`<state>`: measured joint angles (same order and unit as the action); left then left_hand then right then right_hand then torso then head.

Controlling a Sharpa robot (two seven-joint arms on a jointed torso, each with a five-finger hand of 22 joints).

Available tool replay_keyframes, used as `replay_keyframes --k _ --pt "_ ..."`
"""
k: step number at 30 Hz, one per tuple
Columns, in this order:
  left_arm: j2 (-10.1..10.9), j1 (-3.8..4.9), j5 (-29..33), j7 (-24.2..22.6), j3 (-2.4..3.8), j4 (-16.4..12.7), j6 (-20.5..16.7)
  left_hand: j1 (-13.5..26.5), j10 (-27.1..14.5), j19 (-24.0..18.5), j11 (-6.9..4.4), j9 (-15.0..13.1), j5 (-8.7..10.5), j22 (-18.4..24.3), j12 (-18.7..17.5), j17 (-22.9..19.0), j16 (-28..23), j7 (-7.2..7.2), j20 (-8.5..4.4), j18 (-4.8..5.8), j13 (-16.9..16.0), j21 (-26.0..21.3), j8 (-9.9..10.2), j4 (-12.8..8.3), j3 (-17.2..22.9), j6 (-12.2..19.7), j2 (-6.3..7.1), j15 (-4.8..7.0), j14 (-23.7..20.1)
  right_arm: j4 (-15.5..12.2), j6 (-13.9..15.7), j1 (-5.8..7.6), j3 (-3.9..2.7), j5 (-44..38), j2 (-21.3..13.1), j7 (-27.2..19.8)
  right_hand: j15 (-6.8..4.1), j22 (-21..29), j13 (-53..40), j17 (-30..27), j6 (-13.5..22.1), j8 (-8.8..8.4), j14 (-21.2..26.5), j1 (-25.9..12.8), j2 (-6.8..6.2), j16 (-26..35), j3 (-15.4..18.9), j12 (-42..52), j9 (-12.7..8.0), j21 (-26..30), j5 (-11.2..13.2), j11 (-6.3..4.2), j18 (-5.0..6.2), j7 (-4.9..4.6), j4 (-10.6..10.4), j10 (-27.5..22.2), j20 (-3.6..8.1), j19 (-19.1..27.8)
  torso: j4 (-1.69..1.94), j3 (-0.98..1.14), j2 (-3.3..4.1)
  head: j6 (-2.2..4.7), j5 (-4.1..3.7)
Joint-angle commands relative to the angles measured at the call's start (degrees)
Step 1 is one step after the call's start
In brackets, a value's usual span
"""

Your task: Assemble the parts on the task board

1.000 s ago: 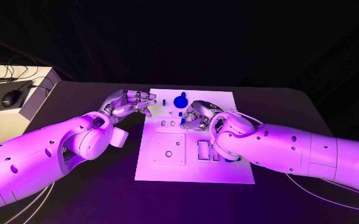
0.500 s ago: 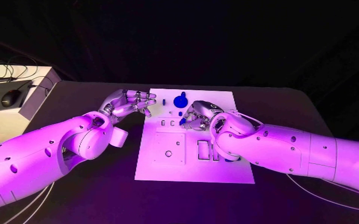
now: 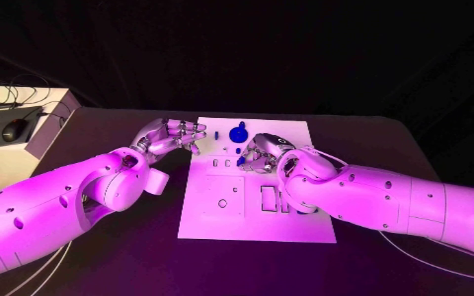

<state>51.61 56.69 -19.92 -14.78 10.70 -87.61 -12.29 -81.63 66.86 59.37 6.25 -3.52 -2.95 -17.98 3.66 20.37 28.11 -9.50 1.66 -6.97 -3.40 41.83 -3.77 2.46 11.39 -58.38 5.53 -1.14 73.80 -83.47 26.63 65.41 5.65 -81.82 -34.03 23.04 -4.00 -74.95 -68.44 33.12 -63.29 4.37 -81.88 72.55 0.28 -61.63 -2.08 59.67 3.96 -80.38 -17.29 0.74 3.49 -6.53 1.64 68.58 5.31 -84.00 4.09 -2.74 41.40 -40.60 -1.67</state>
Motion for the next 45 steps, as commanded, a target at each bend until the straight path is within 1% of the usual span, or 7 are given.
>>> replay_keyframes --k 1,11,19,29,33,38,45 --pt "-0.11 0.02 -0.15 -0.16 0.04 -0.03 0.99 -0.39 -0.17 -0.18 -0.05 -0.08 0.15 0.06 -0.32 -0.05 -0.21 -0.21 -0.1 -0.37 0.04 0.31 0.18 0.07 -0.28 0.03 0.0 -0.16 -0.38 -0.55 1.41 -0.05 -0.01 -1.04 -0.23 -0.97 0.09 -9.72 0.03 0.02 -0.23 -0.02 0.29 0.22 -0.16 0.13 -0.15 0.01 -0.01 0.05 -0.02 -0.13 -0.8 -0.11 0.12 -0.19 -0.21 -5.2 0.03 0.03 0.0 0.05 -0.01" --pt "-0.09 0.02 -0.17 -0.15 0.04 0.1 1.02 -0.39 -0.17 -0.18 -0.05 -0.08 0.15 0.06 -0.32 -0.05 -0.21 -0.21 -0.1 -0.37 0.04 0.31 0.18 0.07 -0.28 0.03 0.0 -0.16 -0.38 -2.67 -0.95 0.26 -0.13 -2.02 -1.81 0.02 0.06 -9.72 0.03 0.02 -0.33 -0.03 0.28 0.39 -0.08 0.15 -0.27 0.06 -0.02 0.04 -0.05 -0.16 -0.81 -0.06 0.26 -0.14 -0.19 -5.2 -0.06 0.02 -0.02 -0.06 0.1" --pt "-0.08 0.02 -0.2 -0.06 0.04 0.15 1.09 -0.5 -0.15 -0.16 -0.06 -0.08 0.15 0.24 -0.31 -0.11 -0.27 -0.17 -0.11 -0.36 0.04 0.33 0.18 0.04 -0.4 0.05 -0.05 -0.15 -0.38 -3.78 -8.97 1.82 -0.21 -3.98 -1.96 3.27 0.06 -9.73 0.06 0.02 -0.41 -0.05 0.29 0.38 -0.03 0.18 -0.36 0.05 -0.02 0.02 -0.32 -0.17 -0.82 -0.05 0.37 -0.19 -0.18 -5.2 -0.03 -0.01 -0.03 -0.19 0.05" --pt "0.04 0.02 -0.33 0.07 0.03 0.39 1.06 -0.51 -0.16 -0.18 -0.08 -0.08 0.14 0.27 -0.32 -0.12 -0.28 -0.12 -0.11 -0.36 0.04 0.34 0.18 0.03 -0.4 0.07 -0.04 -0.15 -0.39 -3.9 -18.6 4.78 -0.22 -6.92 -0.19 8.13 0.06 -9.75 0.24 0.04 -0.52 -0.03 0.34 0.38 -0.16 0.31 -0.46 -0.19 -0.02 0.01 -1.11 -0.18 -0.89 -0.01 0.62 -0.43 -0.2 -5.19 -0.05 -0.09 -0.1 -0.39 0.14" --pt "0.02 0.03 -0.34 0.1 0.03 0.42 1.06 -0.51 -0.16 -0.18 -0.08 -0.08 0.14 0.27 -0.32 -0.12 -0.28 -0.12 -0.11 -0.36 0.04 0.34 0.18 0.03 -0.4 0.07 -0.04 -0.15 -0.39 -3.51 -21.16 5.4 -0.21 -7.78 0.7 9.69 0.06 -9.78 0.27 0.05 -0.61 0.0 0.34 0.18 -0.19 0.36 -0.44 -0.21 -0.02 -0.02 -1.12 -0.19 -0.93 0.02 0.63 -0.45 -0.19 -5.19 -0.03 -0.19 -0.07 -0.31 0.12" --pt "0.05 0.03 -0.34 0.17 0.03 0.44 1.09 -0.51 -0.16 -0.18 -0.08 -0.08 0.14 0.27 -0.32 -0.12 -0.28 -0.12 -0.11 -0.36 0.04 0.34 0.18 0.03 -0.4 0.07 -0.04 -0.15 -0.39 -3.36 -22.65 5.74 -0.2 -11.01 1.68 11.52 0.06 -9.79 0.3 0.06 -0.62 0.0 0.32 -0.31 -0.25 0.43 -0.29 -0.22 -0.02 0.0 -0.88 -0.2 -0.96 0.05 0.41 -0.42 -0.19 -5.19 0.05 -0.04 0.01 -0.26 0.19" --pt "0.04 0.03 -0.35 0.21 0.03 0.48 1.1 -0.51 -0.16 -0.18 -0.08 -0.08 0.14 0.27 -0.32 -0.12 -0.28 -0.12 -0.11 -0.36 0.04 0.34 0.18 0.03 -0.4 0.07 -0.04 -0.15 -0.39 -3.49 -24.52 5.87 -0.2 -14.85 2.63 13.25 0.03 -9.77 0.37 0.07 -0.71 0.03 0.32 -0.49 -0.28 0.52 -0.3 -0.31 -0.02 0.04 -0.78 -0.23 -0.99 0.1 0.35 -0.41 -0.16 -5.19 0.03 -0.1 0.0 -0.37 0.3"
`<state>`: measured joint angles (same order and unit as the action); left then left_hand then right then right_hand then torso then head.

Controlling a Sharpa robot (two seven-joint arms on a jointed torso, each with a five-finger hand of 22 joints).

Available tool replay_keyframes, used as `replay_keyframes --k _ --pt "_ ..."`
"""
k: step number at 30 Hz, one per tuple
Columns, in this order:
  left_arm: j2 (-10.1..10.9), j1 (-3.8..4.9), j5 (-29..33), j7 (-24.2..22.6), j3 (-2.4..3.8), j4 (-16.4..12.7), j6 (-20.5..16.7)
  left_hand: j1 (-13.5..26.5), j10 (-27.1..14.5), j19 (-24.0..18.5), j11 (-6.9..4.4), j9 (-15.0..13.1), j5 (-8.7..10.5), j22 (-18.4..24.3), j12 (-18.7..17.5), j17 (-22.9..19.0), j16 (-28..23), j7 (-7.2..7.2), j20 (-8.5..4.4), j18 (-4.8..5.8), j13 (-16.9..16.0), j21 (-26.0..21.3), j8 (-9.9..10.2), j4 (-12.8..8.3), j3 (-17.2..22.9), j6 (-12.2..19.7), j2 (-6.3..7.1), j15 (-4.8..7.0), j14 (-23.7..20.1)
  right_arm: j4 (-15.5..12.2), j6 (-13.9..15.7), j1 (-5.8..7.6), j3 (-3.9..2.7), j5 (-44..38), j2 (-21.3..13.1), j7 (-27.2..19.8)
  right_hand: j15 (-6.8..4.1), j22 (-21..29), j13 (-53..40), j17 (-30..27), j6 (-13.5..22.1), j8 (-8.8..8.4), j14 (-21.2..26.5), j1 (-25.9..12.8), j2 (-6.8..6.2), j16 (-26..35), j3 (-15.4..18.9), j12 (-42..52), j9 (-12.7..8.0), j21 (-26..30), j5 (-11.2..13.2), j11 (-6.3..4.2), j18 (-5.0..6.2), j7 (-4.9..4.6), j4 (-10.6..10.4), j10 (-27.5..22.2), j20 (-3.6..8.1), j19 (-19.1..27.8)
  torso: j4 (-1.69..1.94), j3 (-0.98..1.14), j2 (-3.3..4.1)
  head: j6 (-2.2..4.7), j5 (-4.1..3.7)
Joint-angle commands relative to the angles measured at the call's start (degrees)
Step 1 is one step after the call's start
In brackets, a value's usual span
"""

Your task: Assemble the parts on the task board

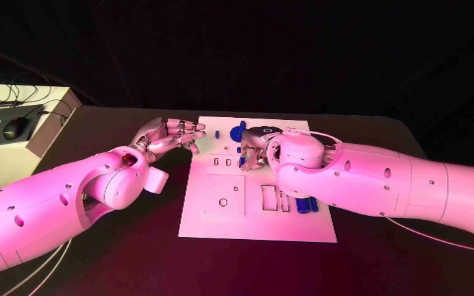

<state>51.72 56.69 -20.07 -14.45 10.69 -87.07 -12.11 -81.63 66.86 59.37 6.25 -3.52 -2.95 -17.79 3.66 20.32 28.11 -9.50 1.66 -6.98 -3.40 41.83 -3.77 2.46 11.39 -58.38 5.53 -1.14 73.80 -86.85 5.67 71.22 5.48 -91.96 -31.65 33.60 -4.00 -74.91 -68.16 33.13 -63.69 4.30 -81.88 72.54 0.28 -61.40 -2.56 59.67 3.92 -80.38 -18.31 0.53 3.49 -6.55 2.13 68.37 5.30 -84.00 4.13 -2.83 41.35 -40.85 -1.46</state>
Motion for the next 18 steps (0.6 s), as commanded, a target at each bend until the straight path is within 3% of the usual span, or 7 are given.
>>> replay_keyframes --k 1,12,18 --pt "-0.09 0.03 -0.2 -0.11 0.04 -0.05 0.94 -0.51 -0.17 -0.18 -0.08 -0.07 0.14 0.08 -0.32 -0.06 -0.28 -0.12 -0.11 -0.35 0.04 0.34 0.18 0.03 -0.4 0.07 -0.04 -0.15 -0.39 -0.12 -3.68 0.07 -0.02 -5.08 0.32 2.81 0.03 -9.81 0.1 0.06 -0.32 0.1 0.31 -0.49 -0.28 0.29 0.19 -0.31 0.03 0.04 0.24 -0.02 -0.99 0.12 -0.14 -0.2 -0.16 -5.19 -0.01 0.0 0.07 -0.1 0.1" --pt "-0.23 0.02 -0.2 -0.1 0.03 0.08 1.03 -0.51 -0.17 -0.18 -0.08 -0.07 0.14 0.08 -0.32 -0.06 -0.28 -0.12 -0.11 -0.35 0.04 0.34 0.18 0.03 -0.4 0.07 -0.04 -0.15 -0.39 -0.61 -1.41 0.04 0.0 -8.52 0.58 3.38 -0.02 -9.79 0.0 0.09 -0.5 0.14 0.27 -0.99 -0.43 0.45 0.24 -0.13 0.04 0.13 0.31 -0.09 -1.03 0.21 -0.45 0.1 -0.08 -5.19 0.0 0.11 0.1 -0.11 0.07" --pt "-0.25 0.02 -0.2 -0.07 0.03 0.09 1.09 -0.51 -0.17 -0.18 -0.08 -0.07 0.14 0.08 -0.32 -0.06 -0.28 -0.12 -0.11 -0.35 0.04 0.34 0.18 0.03 -0.4 0.07 -0.04 -0.15 -0.39 -0.47 -2.26 0.0 0.03 -9.37 0.77 3.56 -0.04 -9.75 0.06 0.09 -0.44 0.09 0.26 -0.89 -0.57 0.49 0.22 -0.23 0.02 0.21 0.37 -0.08 -1.02 0.19 -0.37 0.04 -0.06 -5.19 -0.03 0.08 0.06 -0.13 0.13"
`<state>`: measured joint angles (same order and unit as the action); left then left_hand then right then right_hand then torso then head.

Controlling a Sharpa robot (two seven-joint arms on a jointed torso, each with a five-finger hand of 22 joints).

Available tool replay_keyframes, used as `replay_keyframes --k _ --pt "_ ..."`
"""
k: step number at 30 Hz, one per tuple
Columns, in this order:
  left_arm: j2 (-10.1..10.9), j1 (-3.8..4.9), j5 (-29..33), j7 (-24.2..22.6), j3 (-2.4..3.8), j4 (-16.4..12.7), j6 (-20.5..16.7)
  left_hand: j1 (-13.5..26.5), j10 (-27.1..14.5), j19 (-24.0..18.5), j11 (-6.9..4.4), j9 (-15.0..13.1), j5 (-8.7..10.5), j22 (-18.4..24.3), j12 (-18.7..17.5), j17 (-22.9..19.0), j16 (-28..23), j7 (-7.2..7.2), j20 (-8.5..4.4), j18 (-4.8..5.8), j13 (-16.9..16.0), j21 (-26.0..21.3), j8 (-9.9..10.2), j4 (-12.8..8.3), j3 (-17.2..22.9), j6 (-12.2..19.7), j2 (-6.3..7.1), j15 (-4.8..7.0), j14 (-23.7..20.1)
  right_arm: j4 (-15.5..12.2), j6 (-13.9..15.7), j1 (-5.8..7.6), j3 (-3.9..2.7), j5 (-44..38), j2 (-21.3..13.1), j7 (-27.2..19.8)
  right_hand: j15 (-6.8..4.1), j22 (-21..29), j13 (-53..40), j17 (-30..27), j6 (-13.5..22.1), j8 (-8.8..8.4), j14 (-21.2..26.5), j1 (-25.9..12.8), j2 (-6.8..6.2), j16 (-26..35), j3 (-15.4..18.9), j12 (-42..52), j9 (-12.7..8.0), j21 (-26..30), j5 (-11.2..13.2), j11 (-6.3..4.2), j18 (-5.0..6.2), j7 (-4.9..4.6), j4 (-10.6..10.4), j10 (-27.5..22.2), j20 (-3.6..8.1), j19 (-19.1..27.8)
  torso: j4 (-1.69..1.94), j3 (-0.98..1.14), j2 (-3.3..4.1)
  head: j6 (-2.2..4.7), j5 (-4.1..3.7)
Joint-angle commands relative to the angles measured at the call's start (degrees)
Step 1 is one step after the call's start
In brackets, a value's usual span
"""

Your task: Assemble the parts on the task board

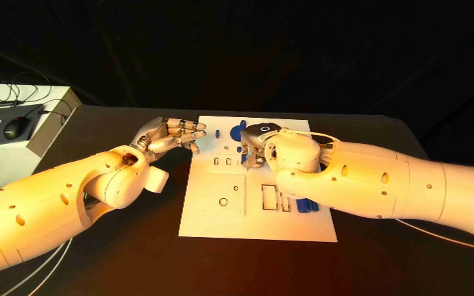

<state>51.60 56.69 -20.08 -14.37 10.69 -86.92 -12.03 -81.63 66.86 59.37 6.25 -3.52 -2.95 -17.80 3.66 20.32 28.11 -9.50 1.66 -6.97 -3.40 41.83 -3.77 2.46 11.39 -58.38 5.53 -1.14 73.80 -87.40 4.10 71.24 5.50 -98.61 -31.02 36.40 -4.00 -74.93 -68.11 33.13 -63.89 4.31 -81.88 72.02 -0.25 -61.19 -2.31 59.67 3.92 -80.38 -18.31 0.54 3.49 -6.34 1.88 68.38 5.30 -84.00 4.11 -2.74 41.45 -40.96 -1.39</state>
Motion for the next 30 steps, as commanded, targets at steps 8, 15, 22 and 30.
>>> replay_keyframes --k 8,15,22,30 --pt "-0.14 0.02 -0.19 -0.11 0.04 -0.08 1.03 -0.51 -0.16 -0.18 -0.08 -0.07 0.14 0.09 -0.32 -0.07 -0.28 -0.12 -0.11 -0.36 0.04 0.34 0.18 0.03 -0.4 0.07 -0.04 -0.15 -0.39 1.15 -1.39 -0.11 0.18 -3.55 0.87 0.93 -0.03 -9.76 0.07 0.12 -0.17 0.05 0.25 -0.52 -0.29 0.38 -0.04 -0.37 0.02 0.18 0.37 -0.06 -1.06 -0.06 -0.21 -0.04 -0.04 -5.19 0.0 -0.01 -0.03 -0.06 0.05" --pt "-0.13 0.02 -0.19 -0.07 0.04 -0.13 1.06 -0.51 -0.16 -0.18 -0.08 -0.07 0.14 0.09 -0.32 -0.07 -0.28 -0.12 -0.11 -0.36 0.04 0.34 0.18 0.03 -0.4 0.07 -0.04 -0.15 -0.39 2.2 -1.62 -0.15 0.58 -3.84 1.4 0.92 -0.03 -9.76 0.07 0.12 -0.17 0.05 0.25 -0.52 -0.29 0.38 -0.04 -0.37 0.02 0.18 0.37 -0.06 -1.06 -0.06 -0.21 -0.04 -0.04 -5.19 0.09 -0.09 -0.06 -0.18 0.06" --pt "-0.12 0.02 -0.2 -0.02 0.04 -0.17 1.06 -0.51 -0.16 -0.18 -0.08 -0.07 0.14 0.09 -0.32 -0.07 -0.28 -0.12 -0.11 -0.36 0.04 0.34 0.18 0.03 -0.4 0.07 -0.04 -0.15 -0.39 3.04 -1.98 -0.27 0.84 -3.9 1.67 0.76 -0.02 -9.73 0.17 0.14 -0.1 0.03 0.25 -0.68 -0.4 0.51 -0.08 -0.54 0.02 0.28 0.4 -0.04 -1.06 -0.07 -0.33 -0.13 -0.05 -5.18 0.12 -0.08 -0.04 -0.23 -0.2" --pt "-0.13 0.02 -0.46 0.27 0.04 -0.15 1.49 -0.6 -0.2 -0.21 -0.07 -0.07 0.14 0.29 -0.32 -0.1 -0.34 -0.13 -0.12 -0.34 0.04 0.4 0.18 0.03 -0.4 0.1 0.0 -0.15 -0.4 3.3 0.67 -0.57 0.93 -3.86 1.97 -0.45 0.0 -9.67 0.39 0.14 0.22 -0.1 0.27 -0.82 -0.54 0.62 -0.05 -0.86 -0.02 0.4 0.43 0.02 -1.04 -0.18 -0.46 -0.33 -0.05 -5.17 0.07 -0.02 -0.07 -0.24 0.13"
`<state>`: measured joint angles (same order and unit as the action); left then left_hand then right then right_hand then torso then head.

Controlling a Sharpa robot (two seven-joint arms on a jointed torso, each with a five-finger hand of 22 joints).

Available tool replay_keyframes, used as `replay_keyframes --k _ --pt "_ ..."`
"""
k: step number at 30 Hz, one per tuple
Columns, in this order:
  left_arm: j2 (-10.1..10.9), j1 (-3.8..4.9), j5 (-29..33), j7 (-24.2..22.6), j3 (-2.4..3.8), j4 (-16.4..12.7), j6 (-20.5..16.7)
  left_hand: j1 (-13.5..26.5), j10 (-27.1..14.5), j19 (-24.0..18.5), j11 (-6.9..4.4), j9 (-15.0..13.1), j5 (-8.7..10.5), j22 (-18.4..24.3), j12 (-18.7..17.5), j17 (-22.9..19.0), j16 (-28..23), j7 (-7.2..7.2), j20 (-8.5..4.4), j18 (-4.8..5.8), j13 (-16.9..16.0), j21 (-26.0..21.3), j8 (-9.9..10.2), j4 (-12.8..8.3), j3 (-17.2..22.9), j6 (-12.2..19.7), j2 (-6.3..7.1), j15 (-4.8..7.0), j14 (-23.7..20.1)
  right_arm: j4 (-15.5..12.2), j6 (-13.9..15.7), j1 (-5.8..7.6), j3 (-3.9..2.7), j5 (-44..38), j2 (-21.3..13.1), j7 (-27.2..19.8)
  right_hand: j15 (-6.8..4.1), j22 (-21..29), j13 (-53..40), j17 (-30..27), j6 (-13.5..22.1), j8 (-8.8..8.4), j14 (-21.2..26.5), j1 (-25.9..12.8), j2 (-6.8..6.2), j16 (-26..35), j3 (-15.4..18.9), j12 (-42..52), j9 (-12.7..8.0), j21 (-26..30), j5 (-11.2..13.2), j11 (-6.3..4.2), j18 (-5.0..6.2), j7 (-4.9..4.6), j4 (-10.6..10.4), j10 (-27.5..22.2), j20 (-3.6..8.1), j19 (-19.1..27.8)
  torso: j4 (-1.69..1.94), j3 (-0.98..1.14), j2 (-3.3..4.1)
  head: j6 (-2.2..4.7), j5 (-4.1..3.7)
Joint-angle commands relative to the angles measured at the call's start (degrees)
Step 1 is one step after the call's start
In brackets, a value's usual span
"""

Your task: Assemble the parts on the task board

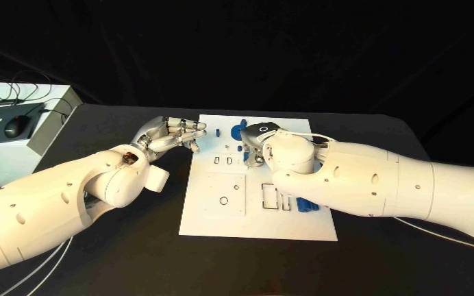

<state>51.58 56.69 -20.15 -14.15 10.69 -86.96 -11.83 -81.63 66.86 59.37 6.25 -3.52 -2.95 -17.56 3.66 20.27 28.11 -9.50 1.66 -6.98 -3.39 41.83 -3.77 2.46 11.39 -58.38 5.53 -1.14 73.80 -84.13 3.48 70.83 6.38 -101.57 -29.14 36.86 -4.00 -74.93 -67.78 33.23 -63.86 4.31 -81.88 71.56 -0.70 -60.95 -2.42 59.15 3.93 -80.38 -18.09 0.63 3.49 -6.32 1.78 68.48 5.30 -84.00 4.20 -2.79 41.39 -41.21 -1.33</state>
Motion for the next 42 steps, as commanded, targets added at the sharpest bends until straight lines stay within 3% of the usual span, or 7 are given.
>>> replay_keyframes --k 1,9,15,30,42 --pt "-0.11 0.02 -0.43 0.08 0.03 -0.11 1.31 -0.6 -0.2 -0.21 -0.07 -0.07 0.14 0.05 -0.32 -0.05 -0.34 -0.13 -0.12 -0.34 0.04 0.4 0.18 0.03 -0.4 0.1 0.0 -0.15 -0.39 0.01 1.83 -0.22 0.05 -0.88 0.09 -1.16 0.0 -9.67 0.05 0.05 0.2 -0.1 0.27 -0.37 -0.09 0.38 0.05 -0.34 -0.02 0.4 0.21 -0.07 -1.04 -0.2 -0.35 -0.42 -0.05 -5.17 -0.07 0.02 0.01 0.03 0.14" --pt "-0.11 0.02 -0.52 0.2 0.03 -0.12 1.4 -0.6 -0.2 -0.21 -0.07 -0.07 0.14 0.05 -0.32 -0.05 -0.34 -0.13 -0.12 -0.34 0.04 0.4 0.18 0.03 -0.4 0.1 0.0 -0.15 -0.39 -0.39 4.63 -0.58 0.06 -0.41 -0.05 -2.6 -0.01 -9.68 0.02 0.09 0.06 0.01 0.22 -0.41 -0.05 0.46 -0.05 -0.23 0.03 0.41 0.19 -0.11 -1.03 -0.14 -0.51 -0.24 -0.05 -5.18 -0.14 0.04 0.02 0.1 0.21" --pt "-0.14 0.02 -0.53 0.25 0.03 -0.06 1.43 -0.6 -0.2 -0.21 -0.07 -0.07 0.14 0.05 -0.32 -0.05 -0.34 -0.13 -0.12 -0.34 0.04 0.4 0.18 0.03 -0.4 0.1 0.0 -0.15 -0.39 -0.55 5.14 -0.67 0.07 -0.32 -0.09 -2.92 -0.02 -9.67 0.04 0.1 0.04 0.01 0.22 -0.45 -0.08 0.49 -0.05 -0.24 0.02 0.43 0.23 -0.12 -1.03 -0.13 -0.58 -0.23 -0.04 -5.18 -0.05 0.07 0.03 0.04 0.18" --pt "-0.18 0.02 -0.54 0.3 0.03 0.02 1.44 -0.6 -0.2 -0.21 -0.07 -0.07 0.14 0.05 -0.32 -0.05 -0.34 -0.13 -0.12 -0.34 0.04 0.4 0.18 0.03 -0.4 0.1 0.0 -0.15 -0.39 0.34 3.61 -0.76 0.07 -0.2 0.01 -2.72 0.21 -9.71 0.67 0.48 0.98 0.03 0.21 -0.44 -0.98 0.79 0.02 -0.91 0.07 0.52 1.44 0.14 -0.92 -0.52 -1.7 -0.71 -0.3 -5.17 -0.12 0.06 0.04 0.12 0.12" --pt "-0.21 0.02 -0.54 0.31 0.03 0.07 1.45 -0.6 -0.2 -0.21 -0.07 -0.07 0.14 0.05 -0.32 -0.05 -0.34 -0.13 -0.12 -0.34 0.04 0.4 0.18 0.03 -0.4 0.1 0.0 -0.15 -0.39 0.59 2.74 -0.93 0.13 -0.14 -0.02 -2.74 0.2 -9.7 0.7 0.54 0.86 0.01 0.22 -0.36 -0.96 0.84 -0.02 -0.91 0.03 0.55 1.49 0.13 -0.92 -0.48 -1.73 -0.76 -0.28 -5.17 -0.15 0.06 0.07 0.08 0.12"
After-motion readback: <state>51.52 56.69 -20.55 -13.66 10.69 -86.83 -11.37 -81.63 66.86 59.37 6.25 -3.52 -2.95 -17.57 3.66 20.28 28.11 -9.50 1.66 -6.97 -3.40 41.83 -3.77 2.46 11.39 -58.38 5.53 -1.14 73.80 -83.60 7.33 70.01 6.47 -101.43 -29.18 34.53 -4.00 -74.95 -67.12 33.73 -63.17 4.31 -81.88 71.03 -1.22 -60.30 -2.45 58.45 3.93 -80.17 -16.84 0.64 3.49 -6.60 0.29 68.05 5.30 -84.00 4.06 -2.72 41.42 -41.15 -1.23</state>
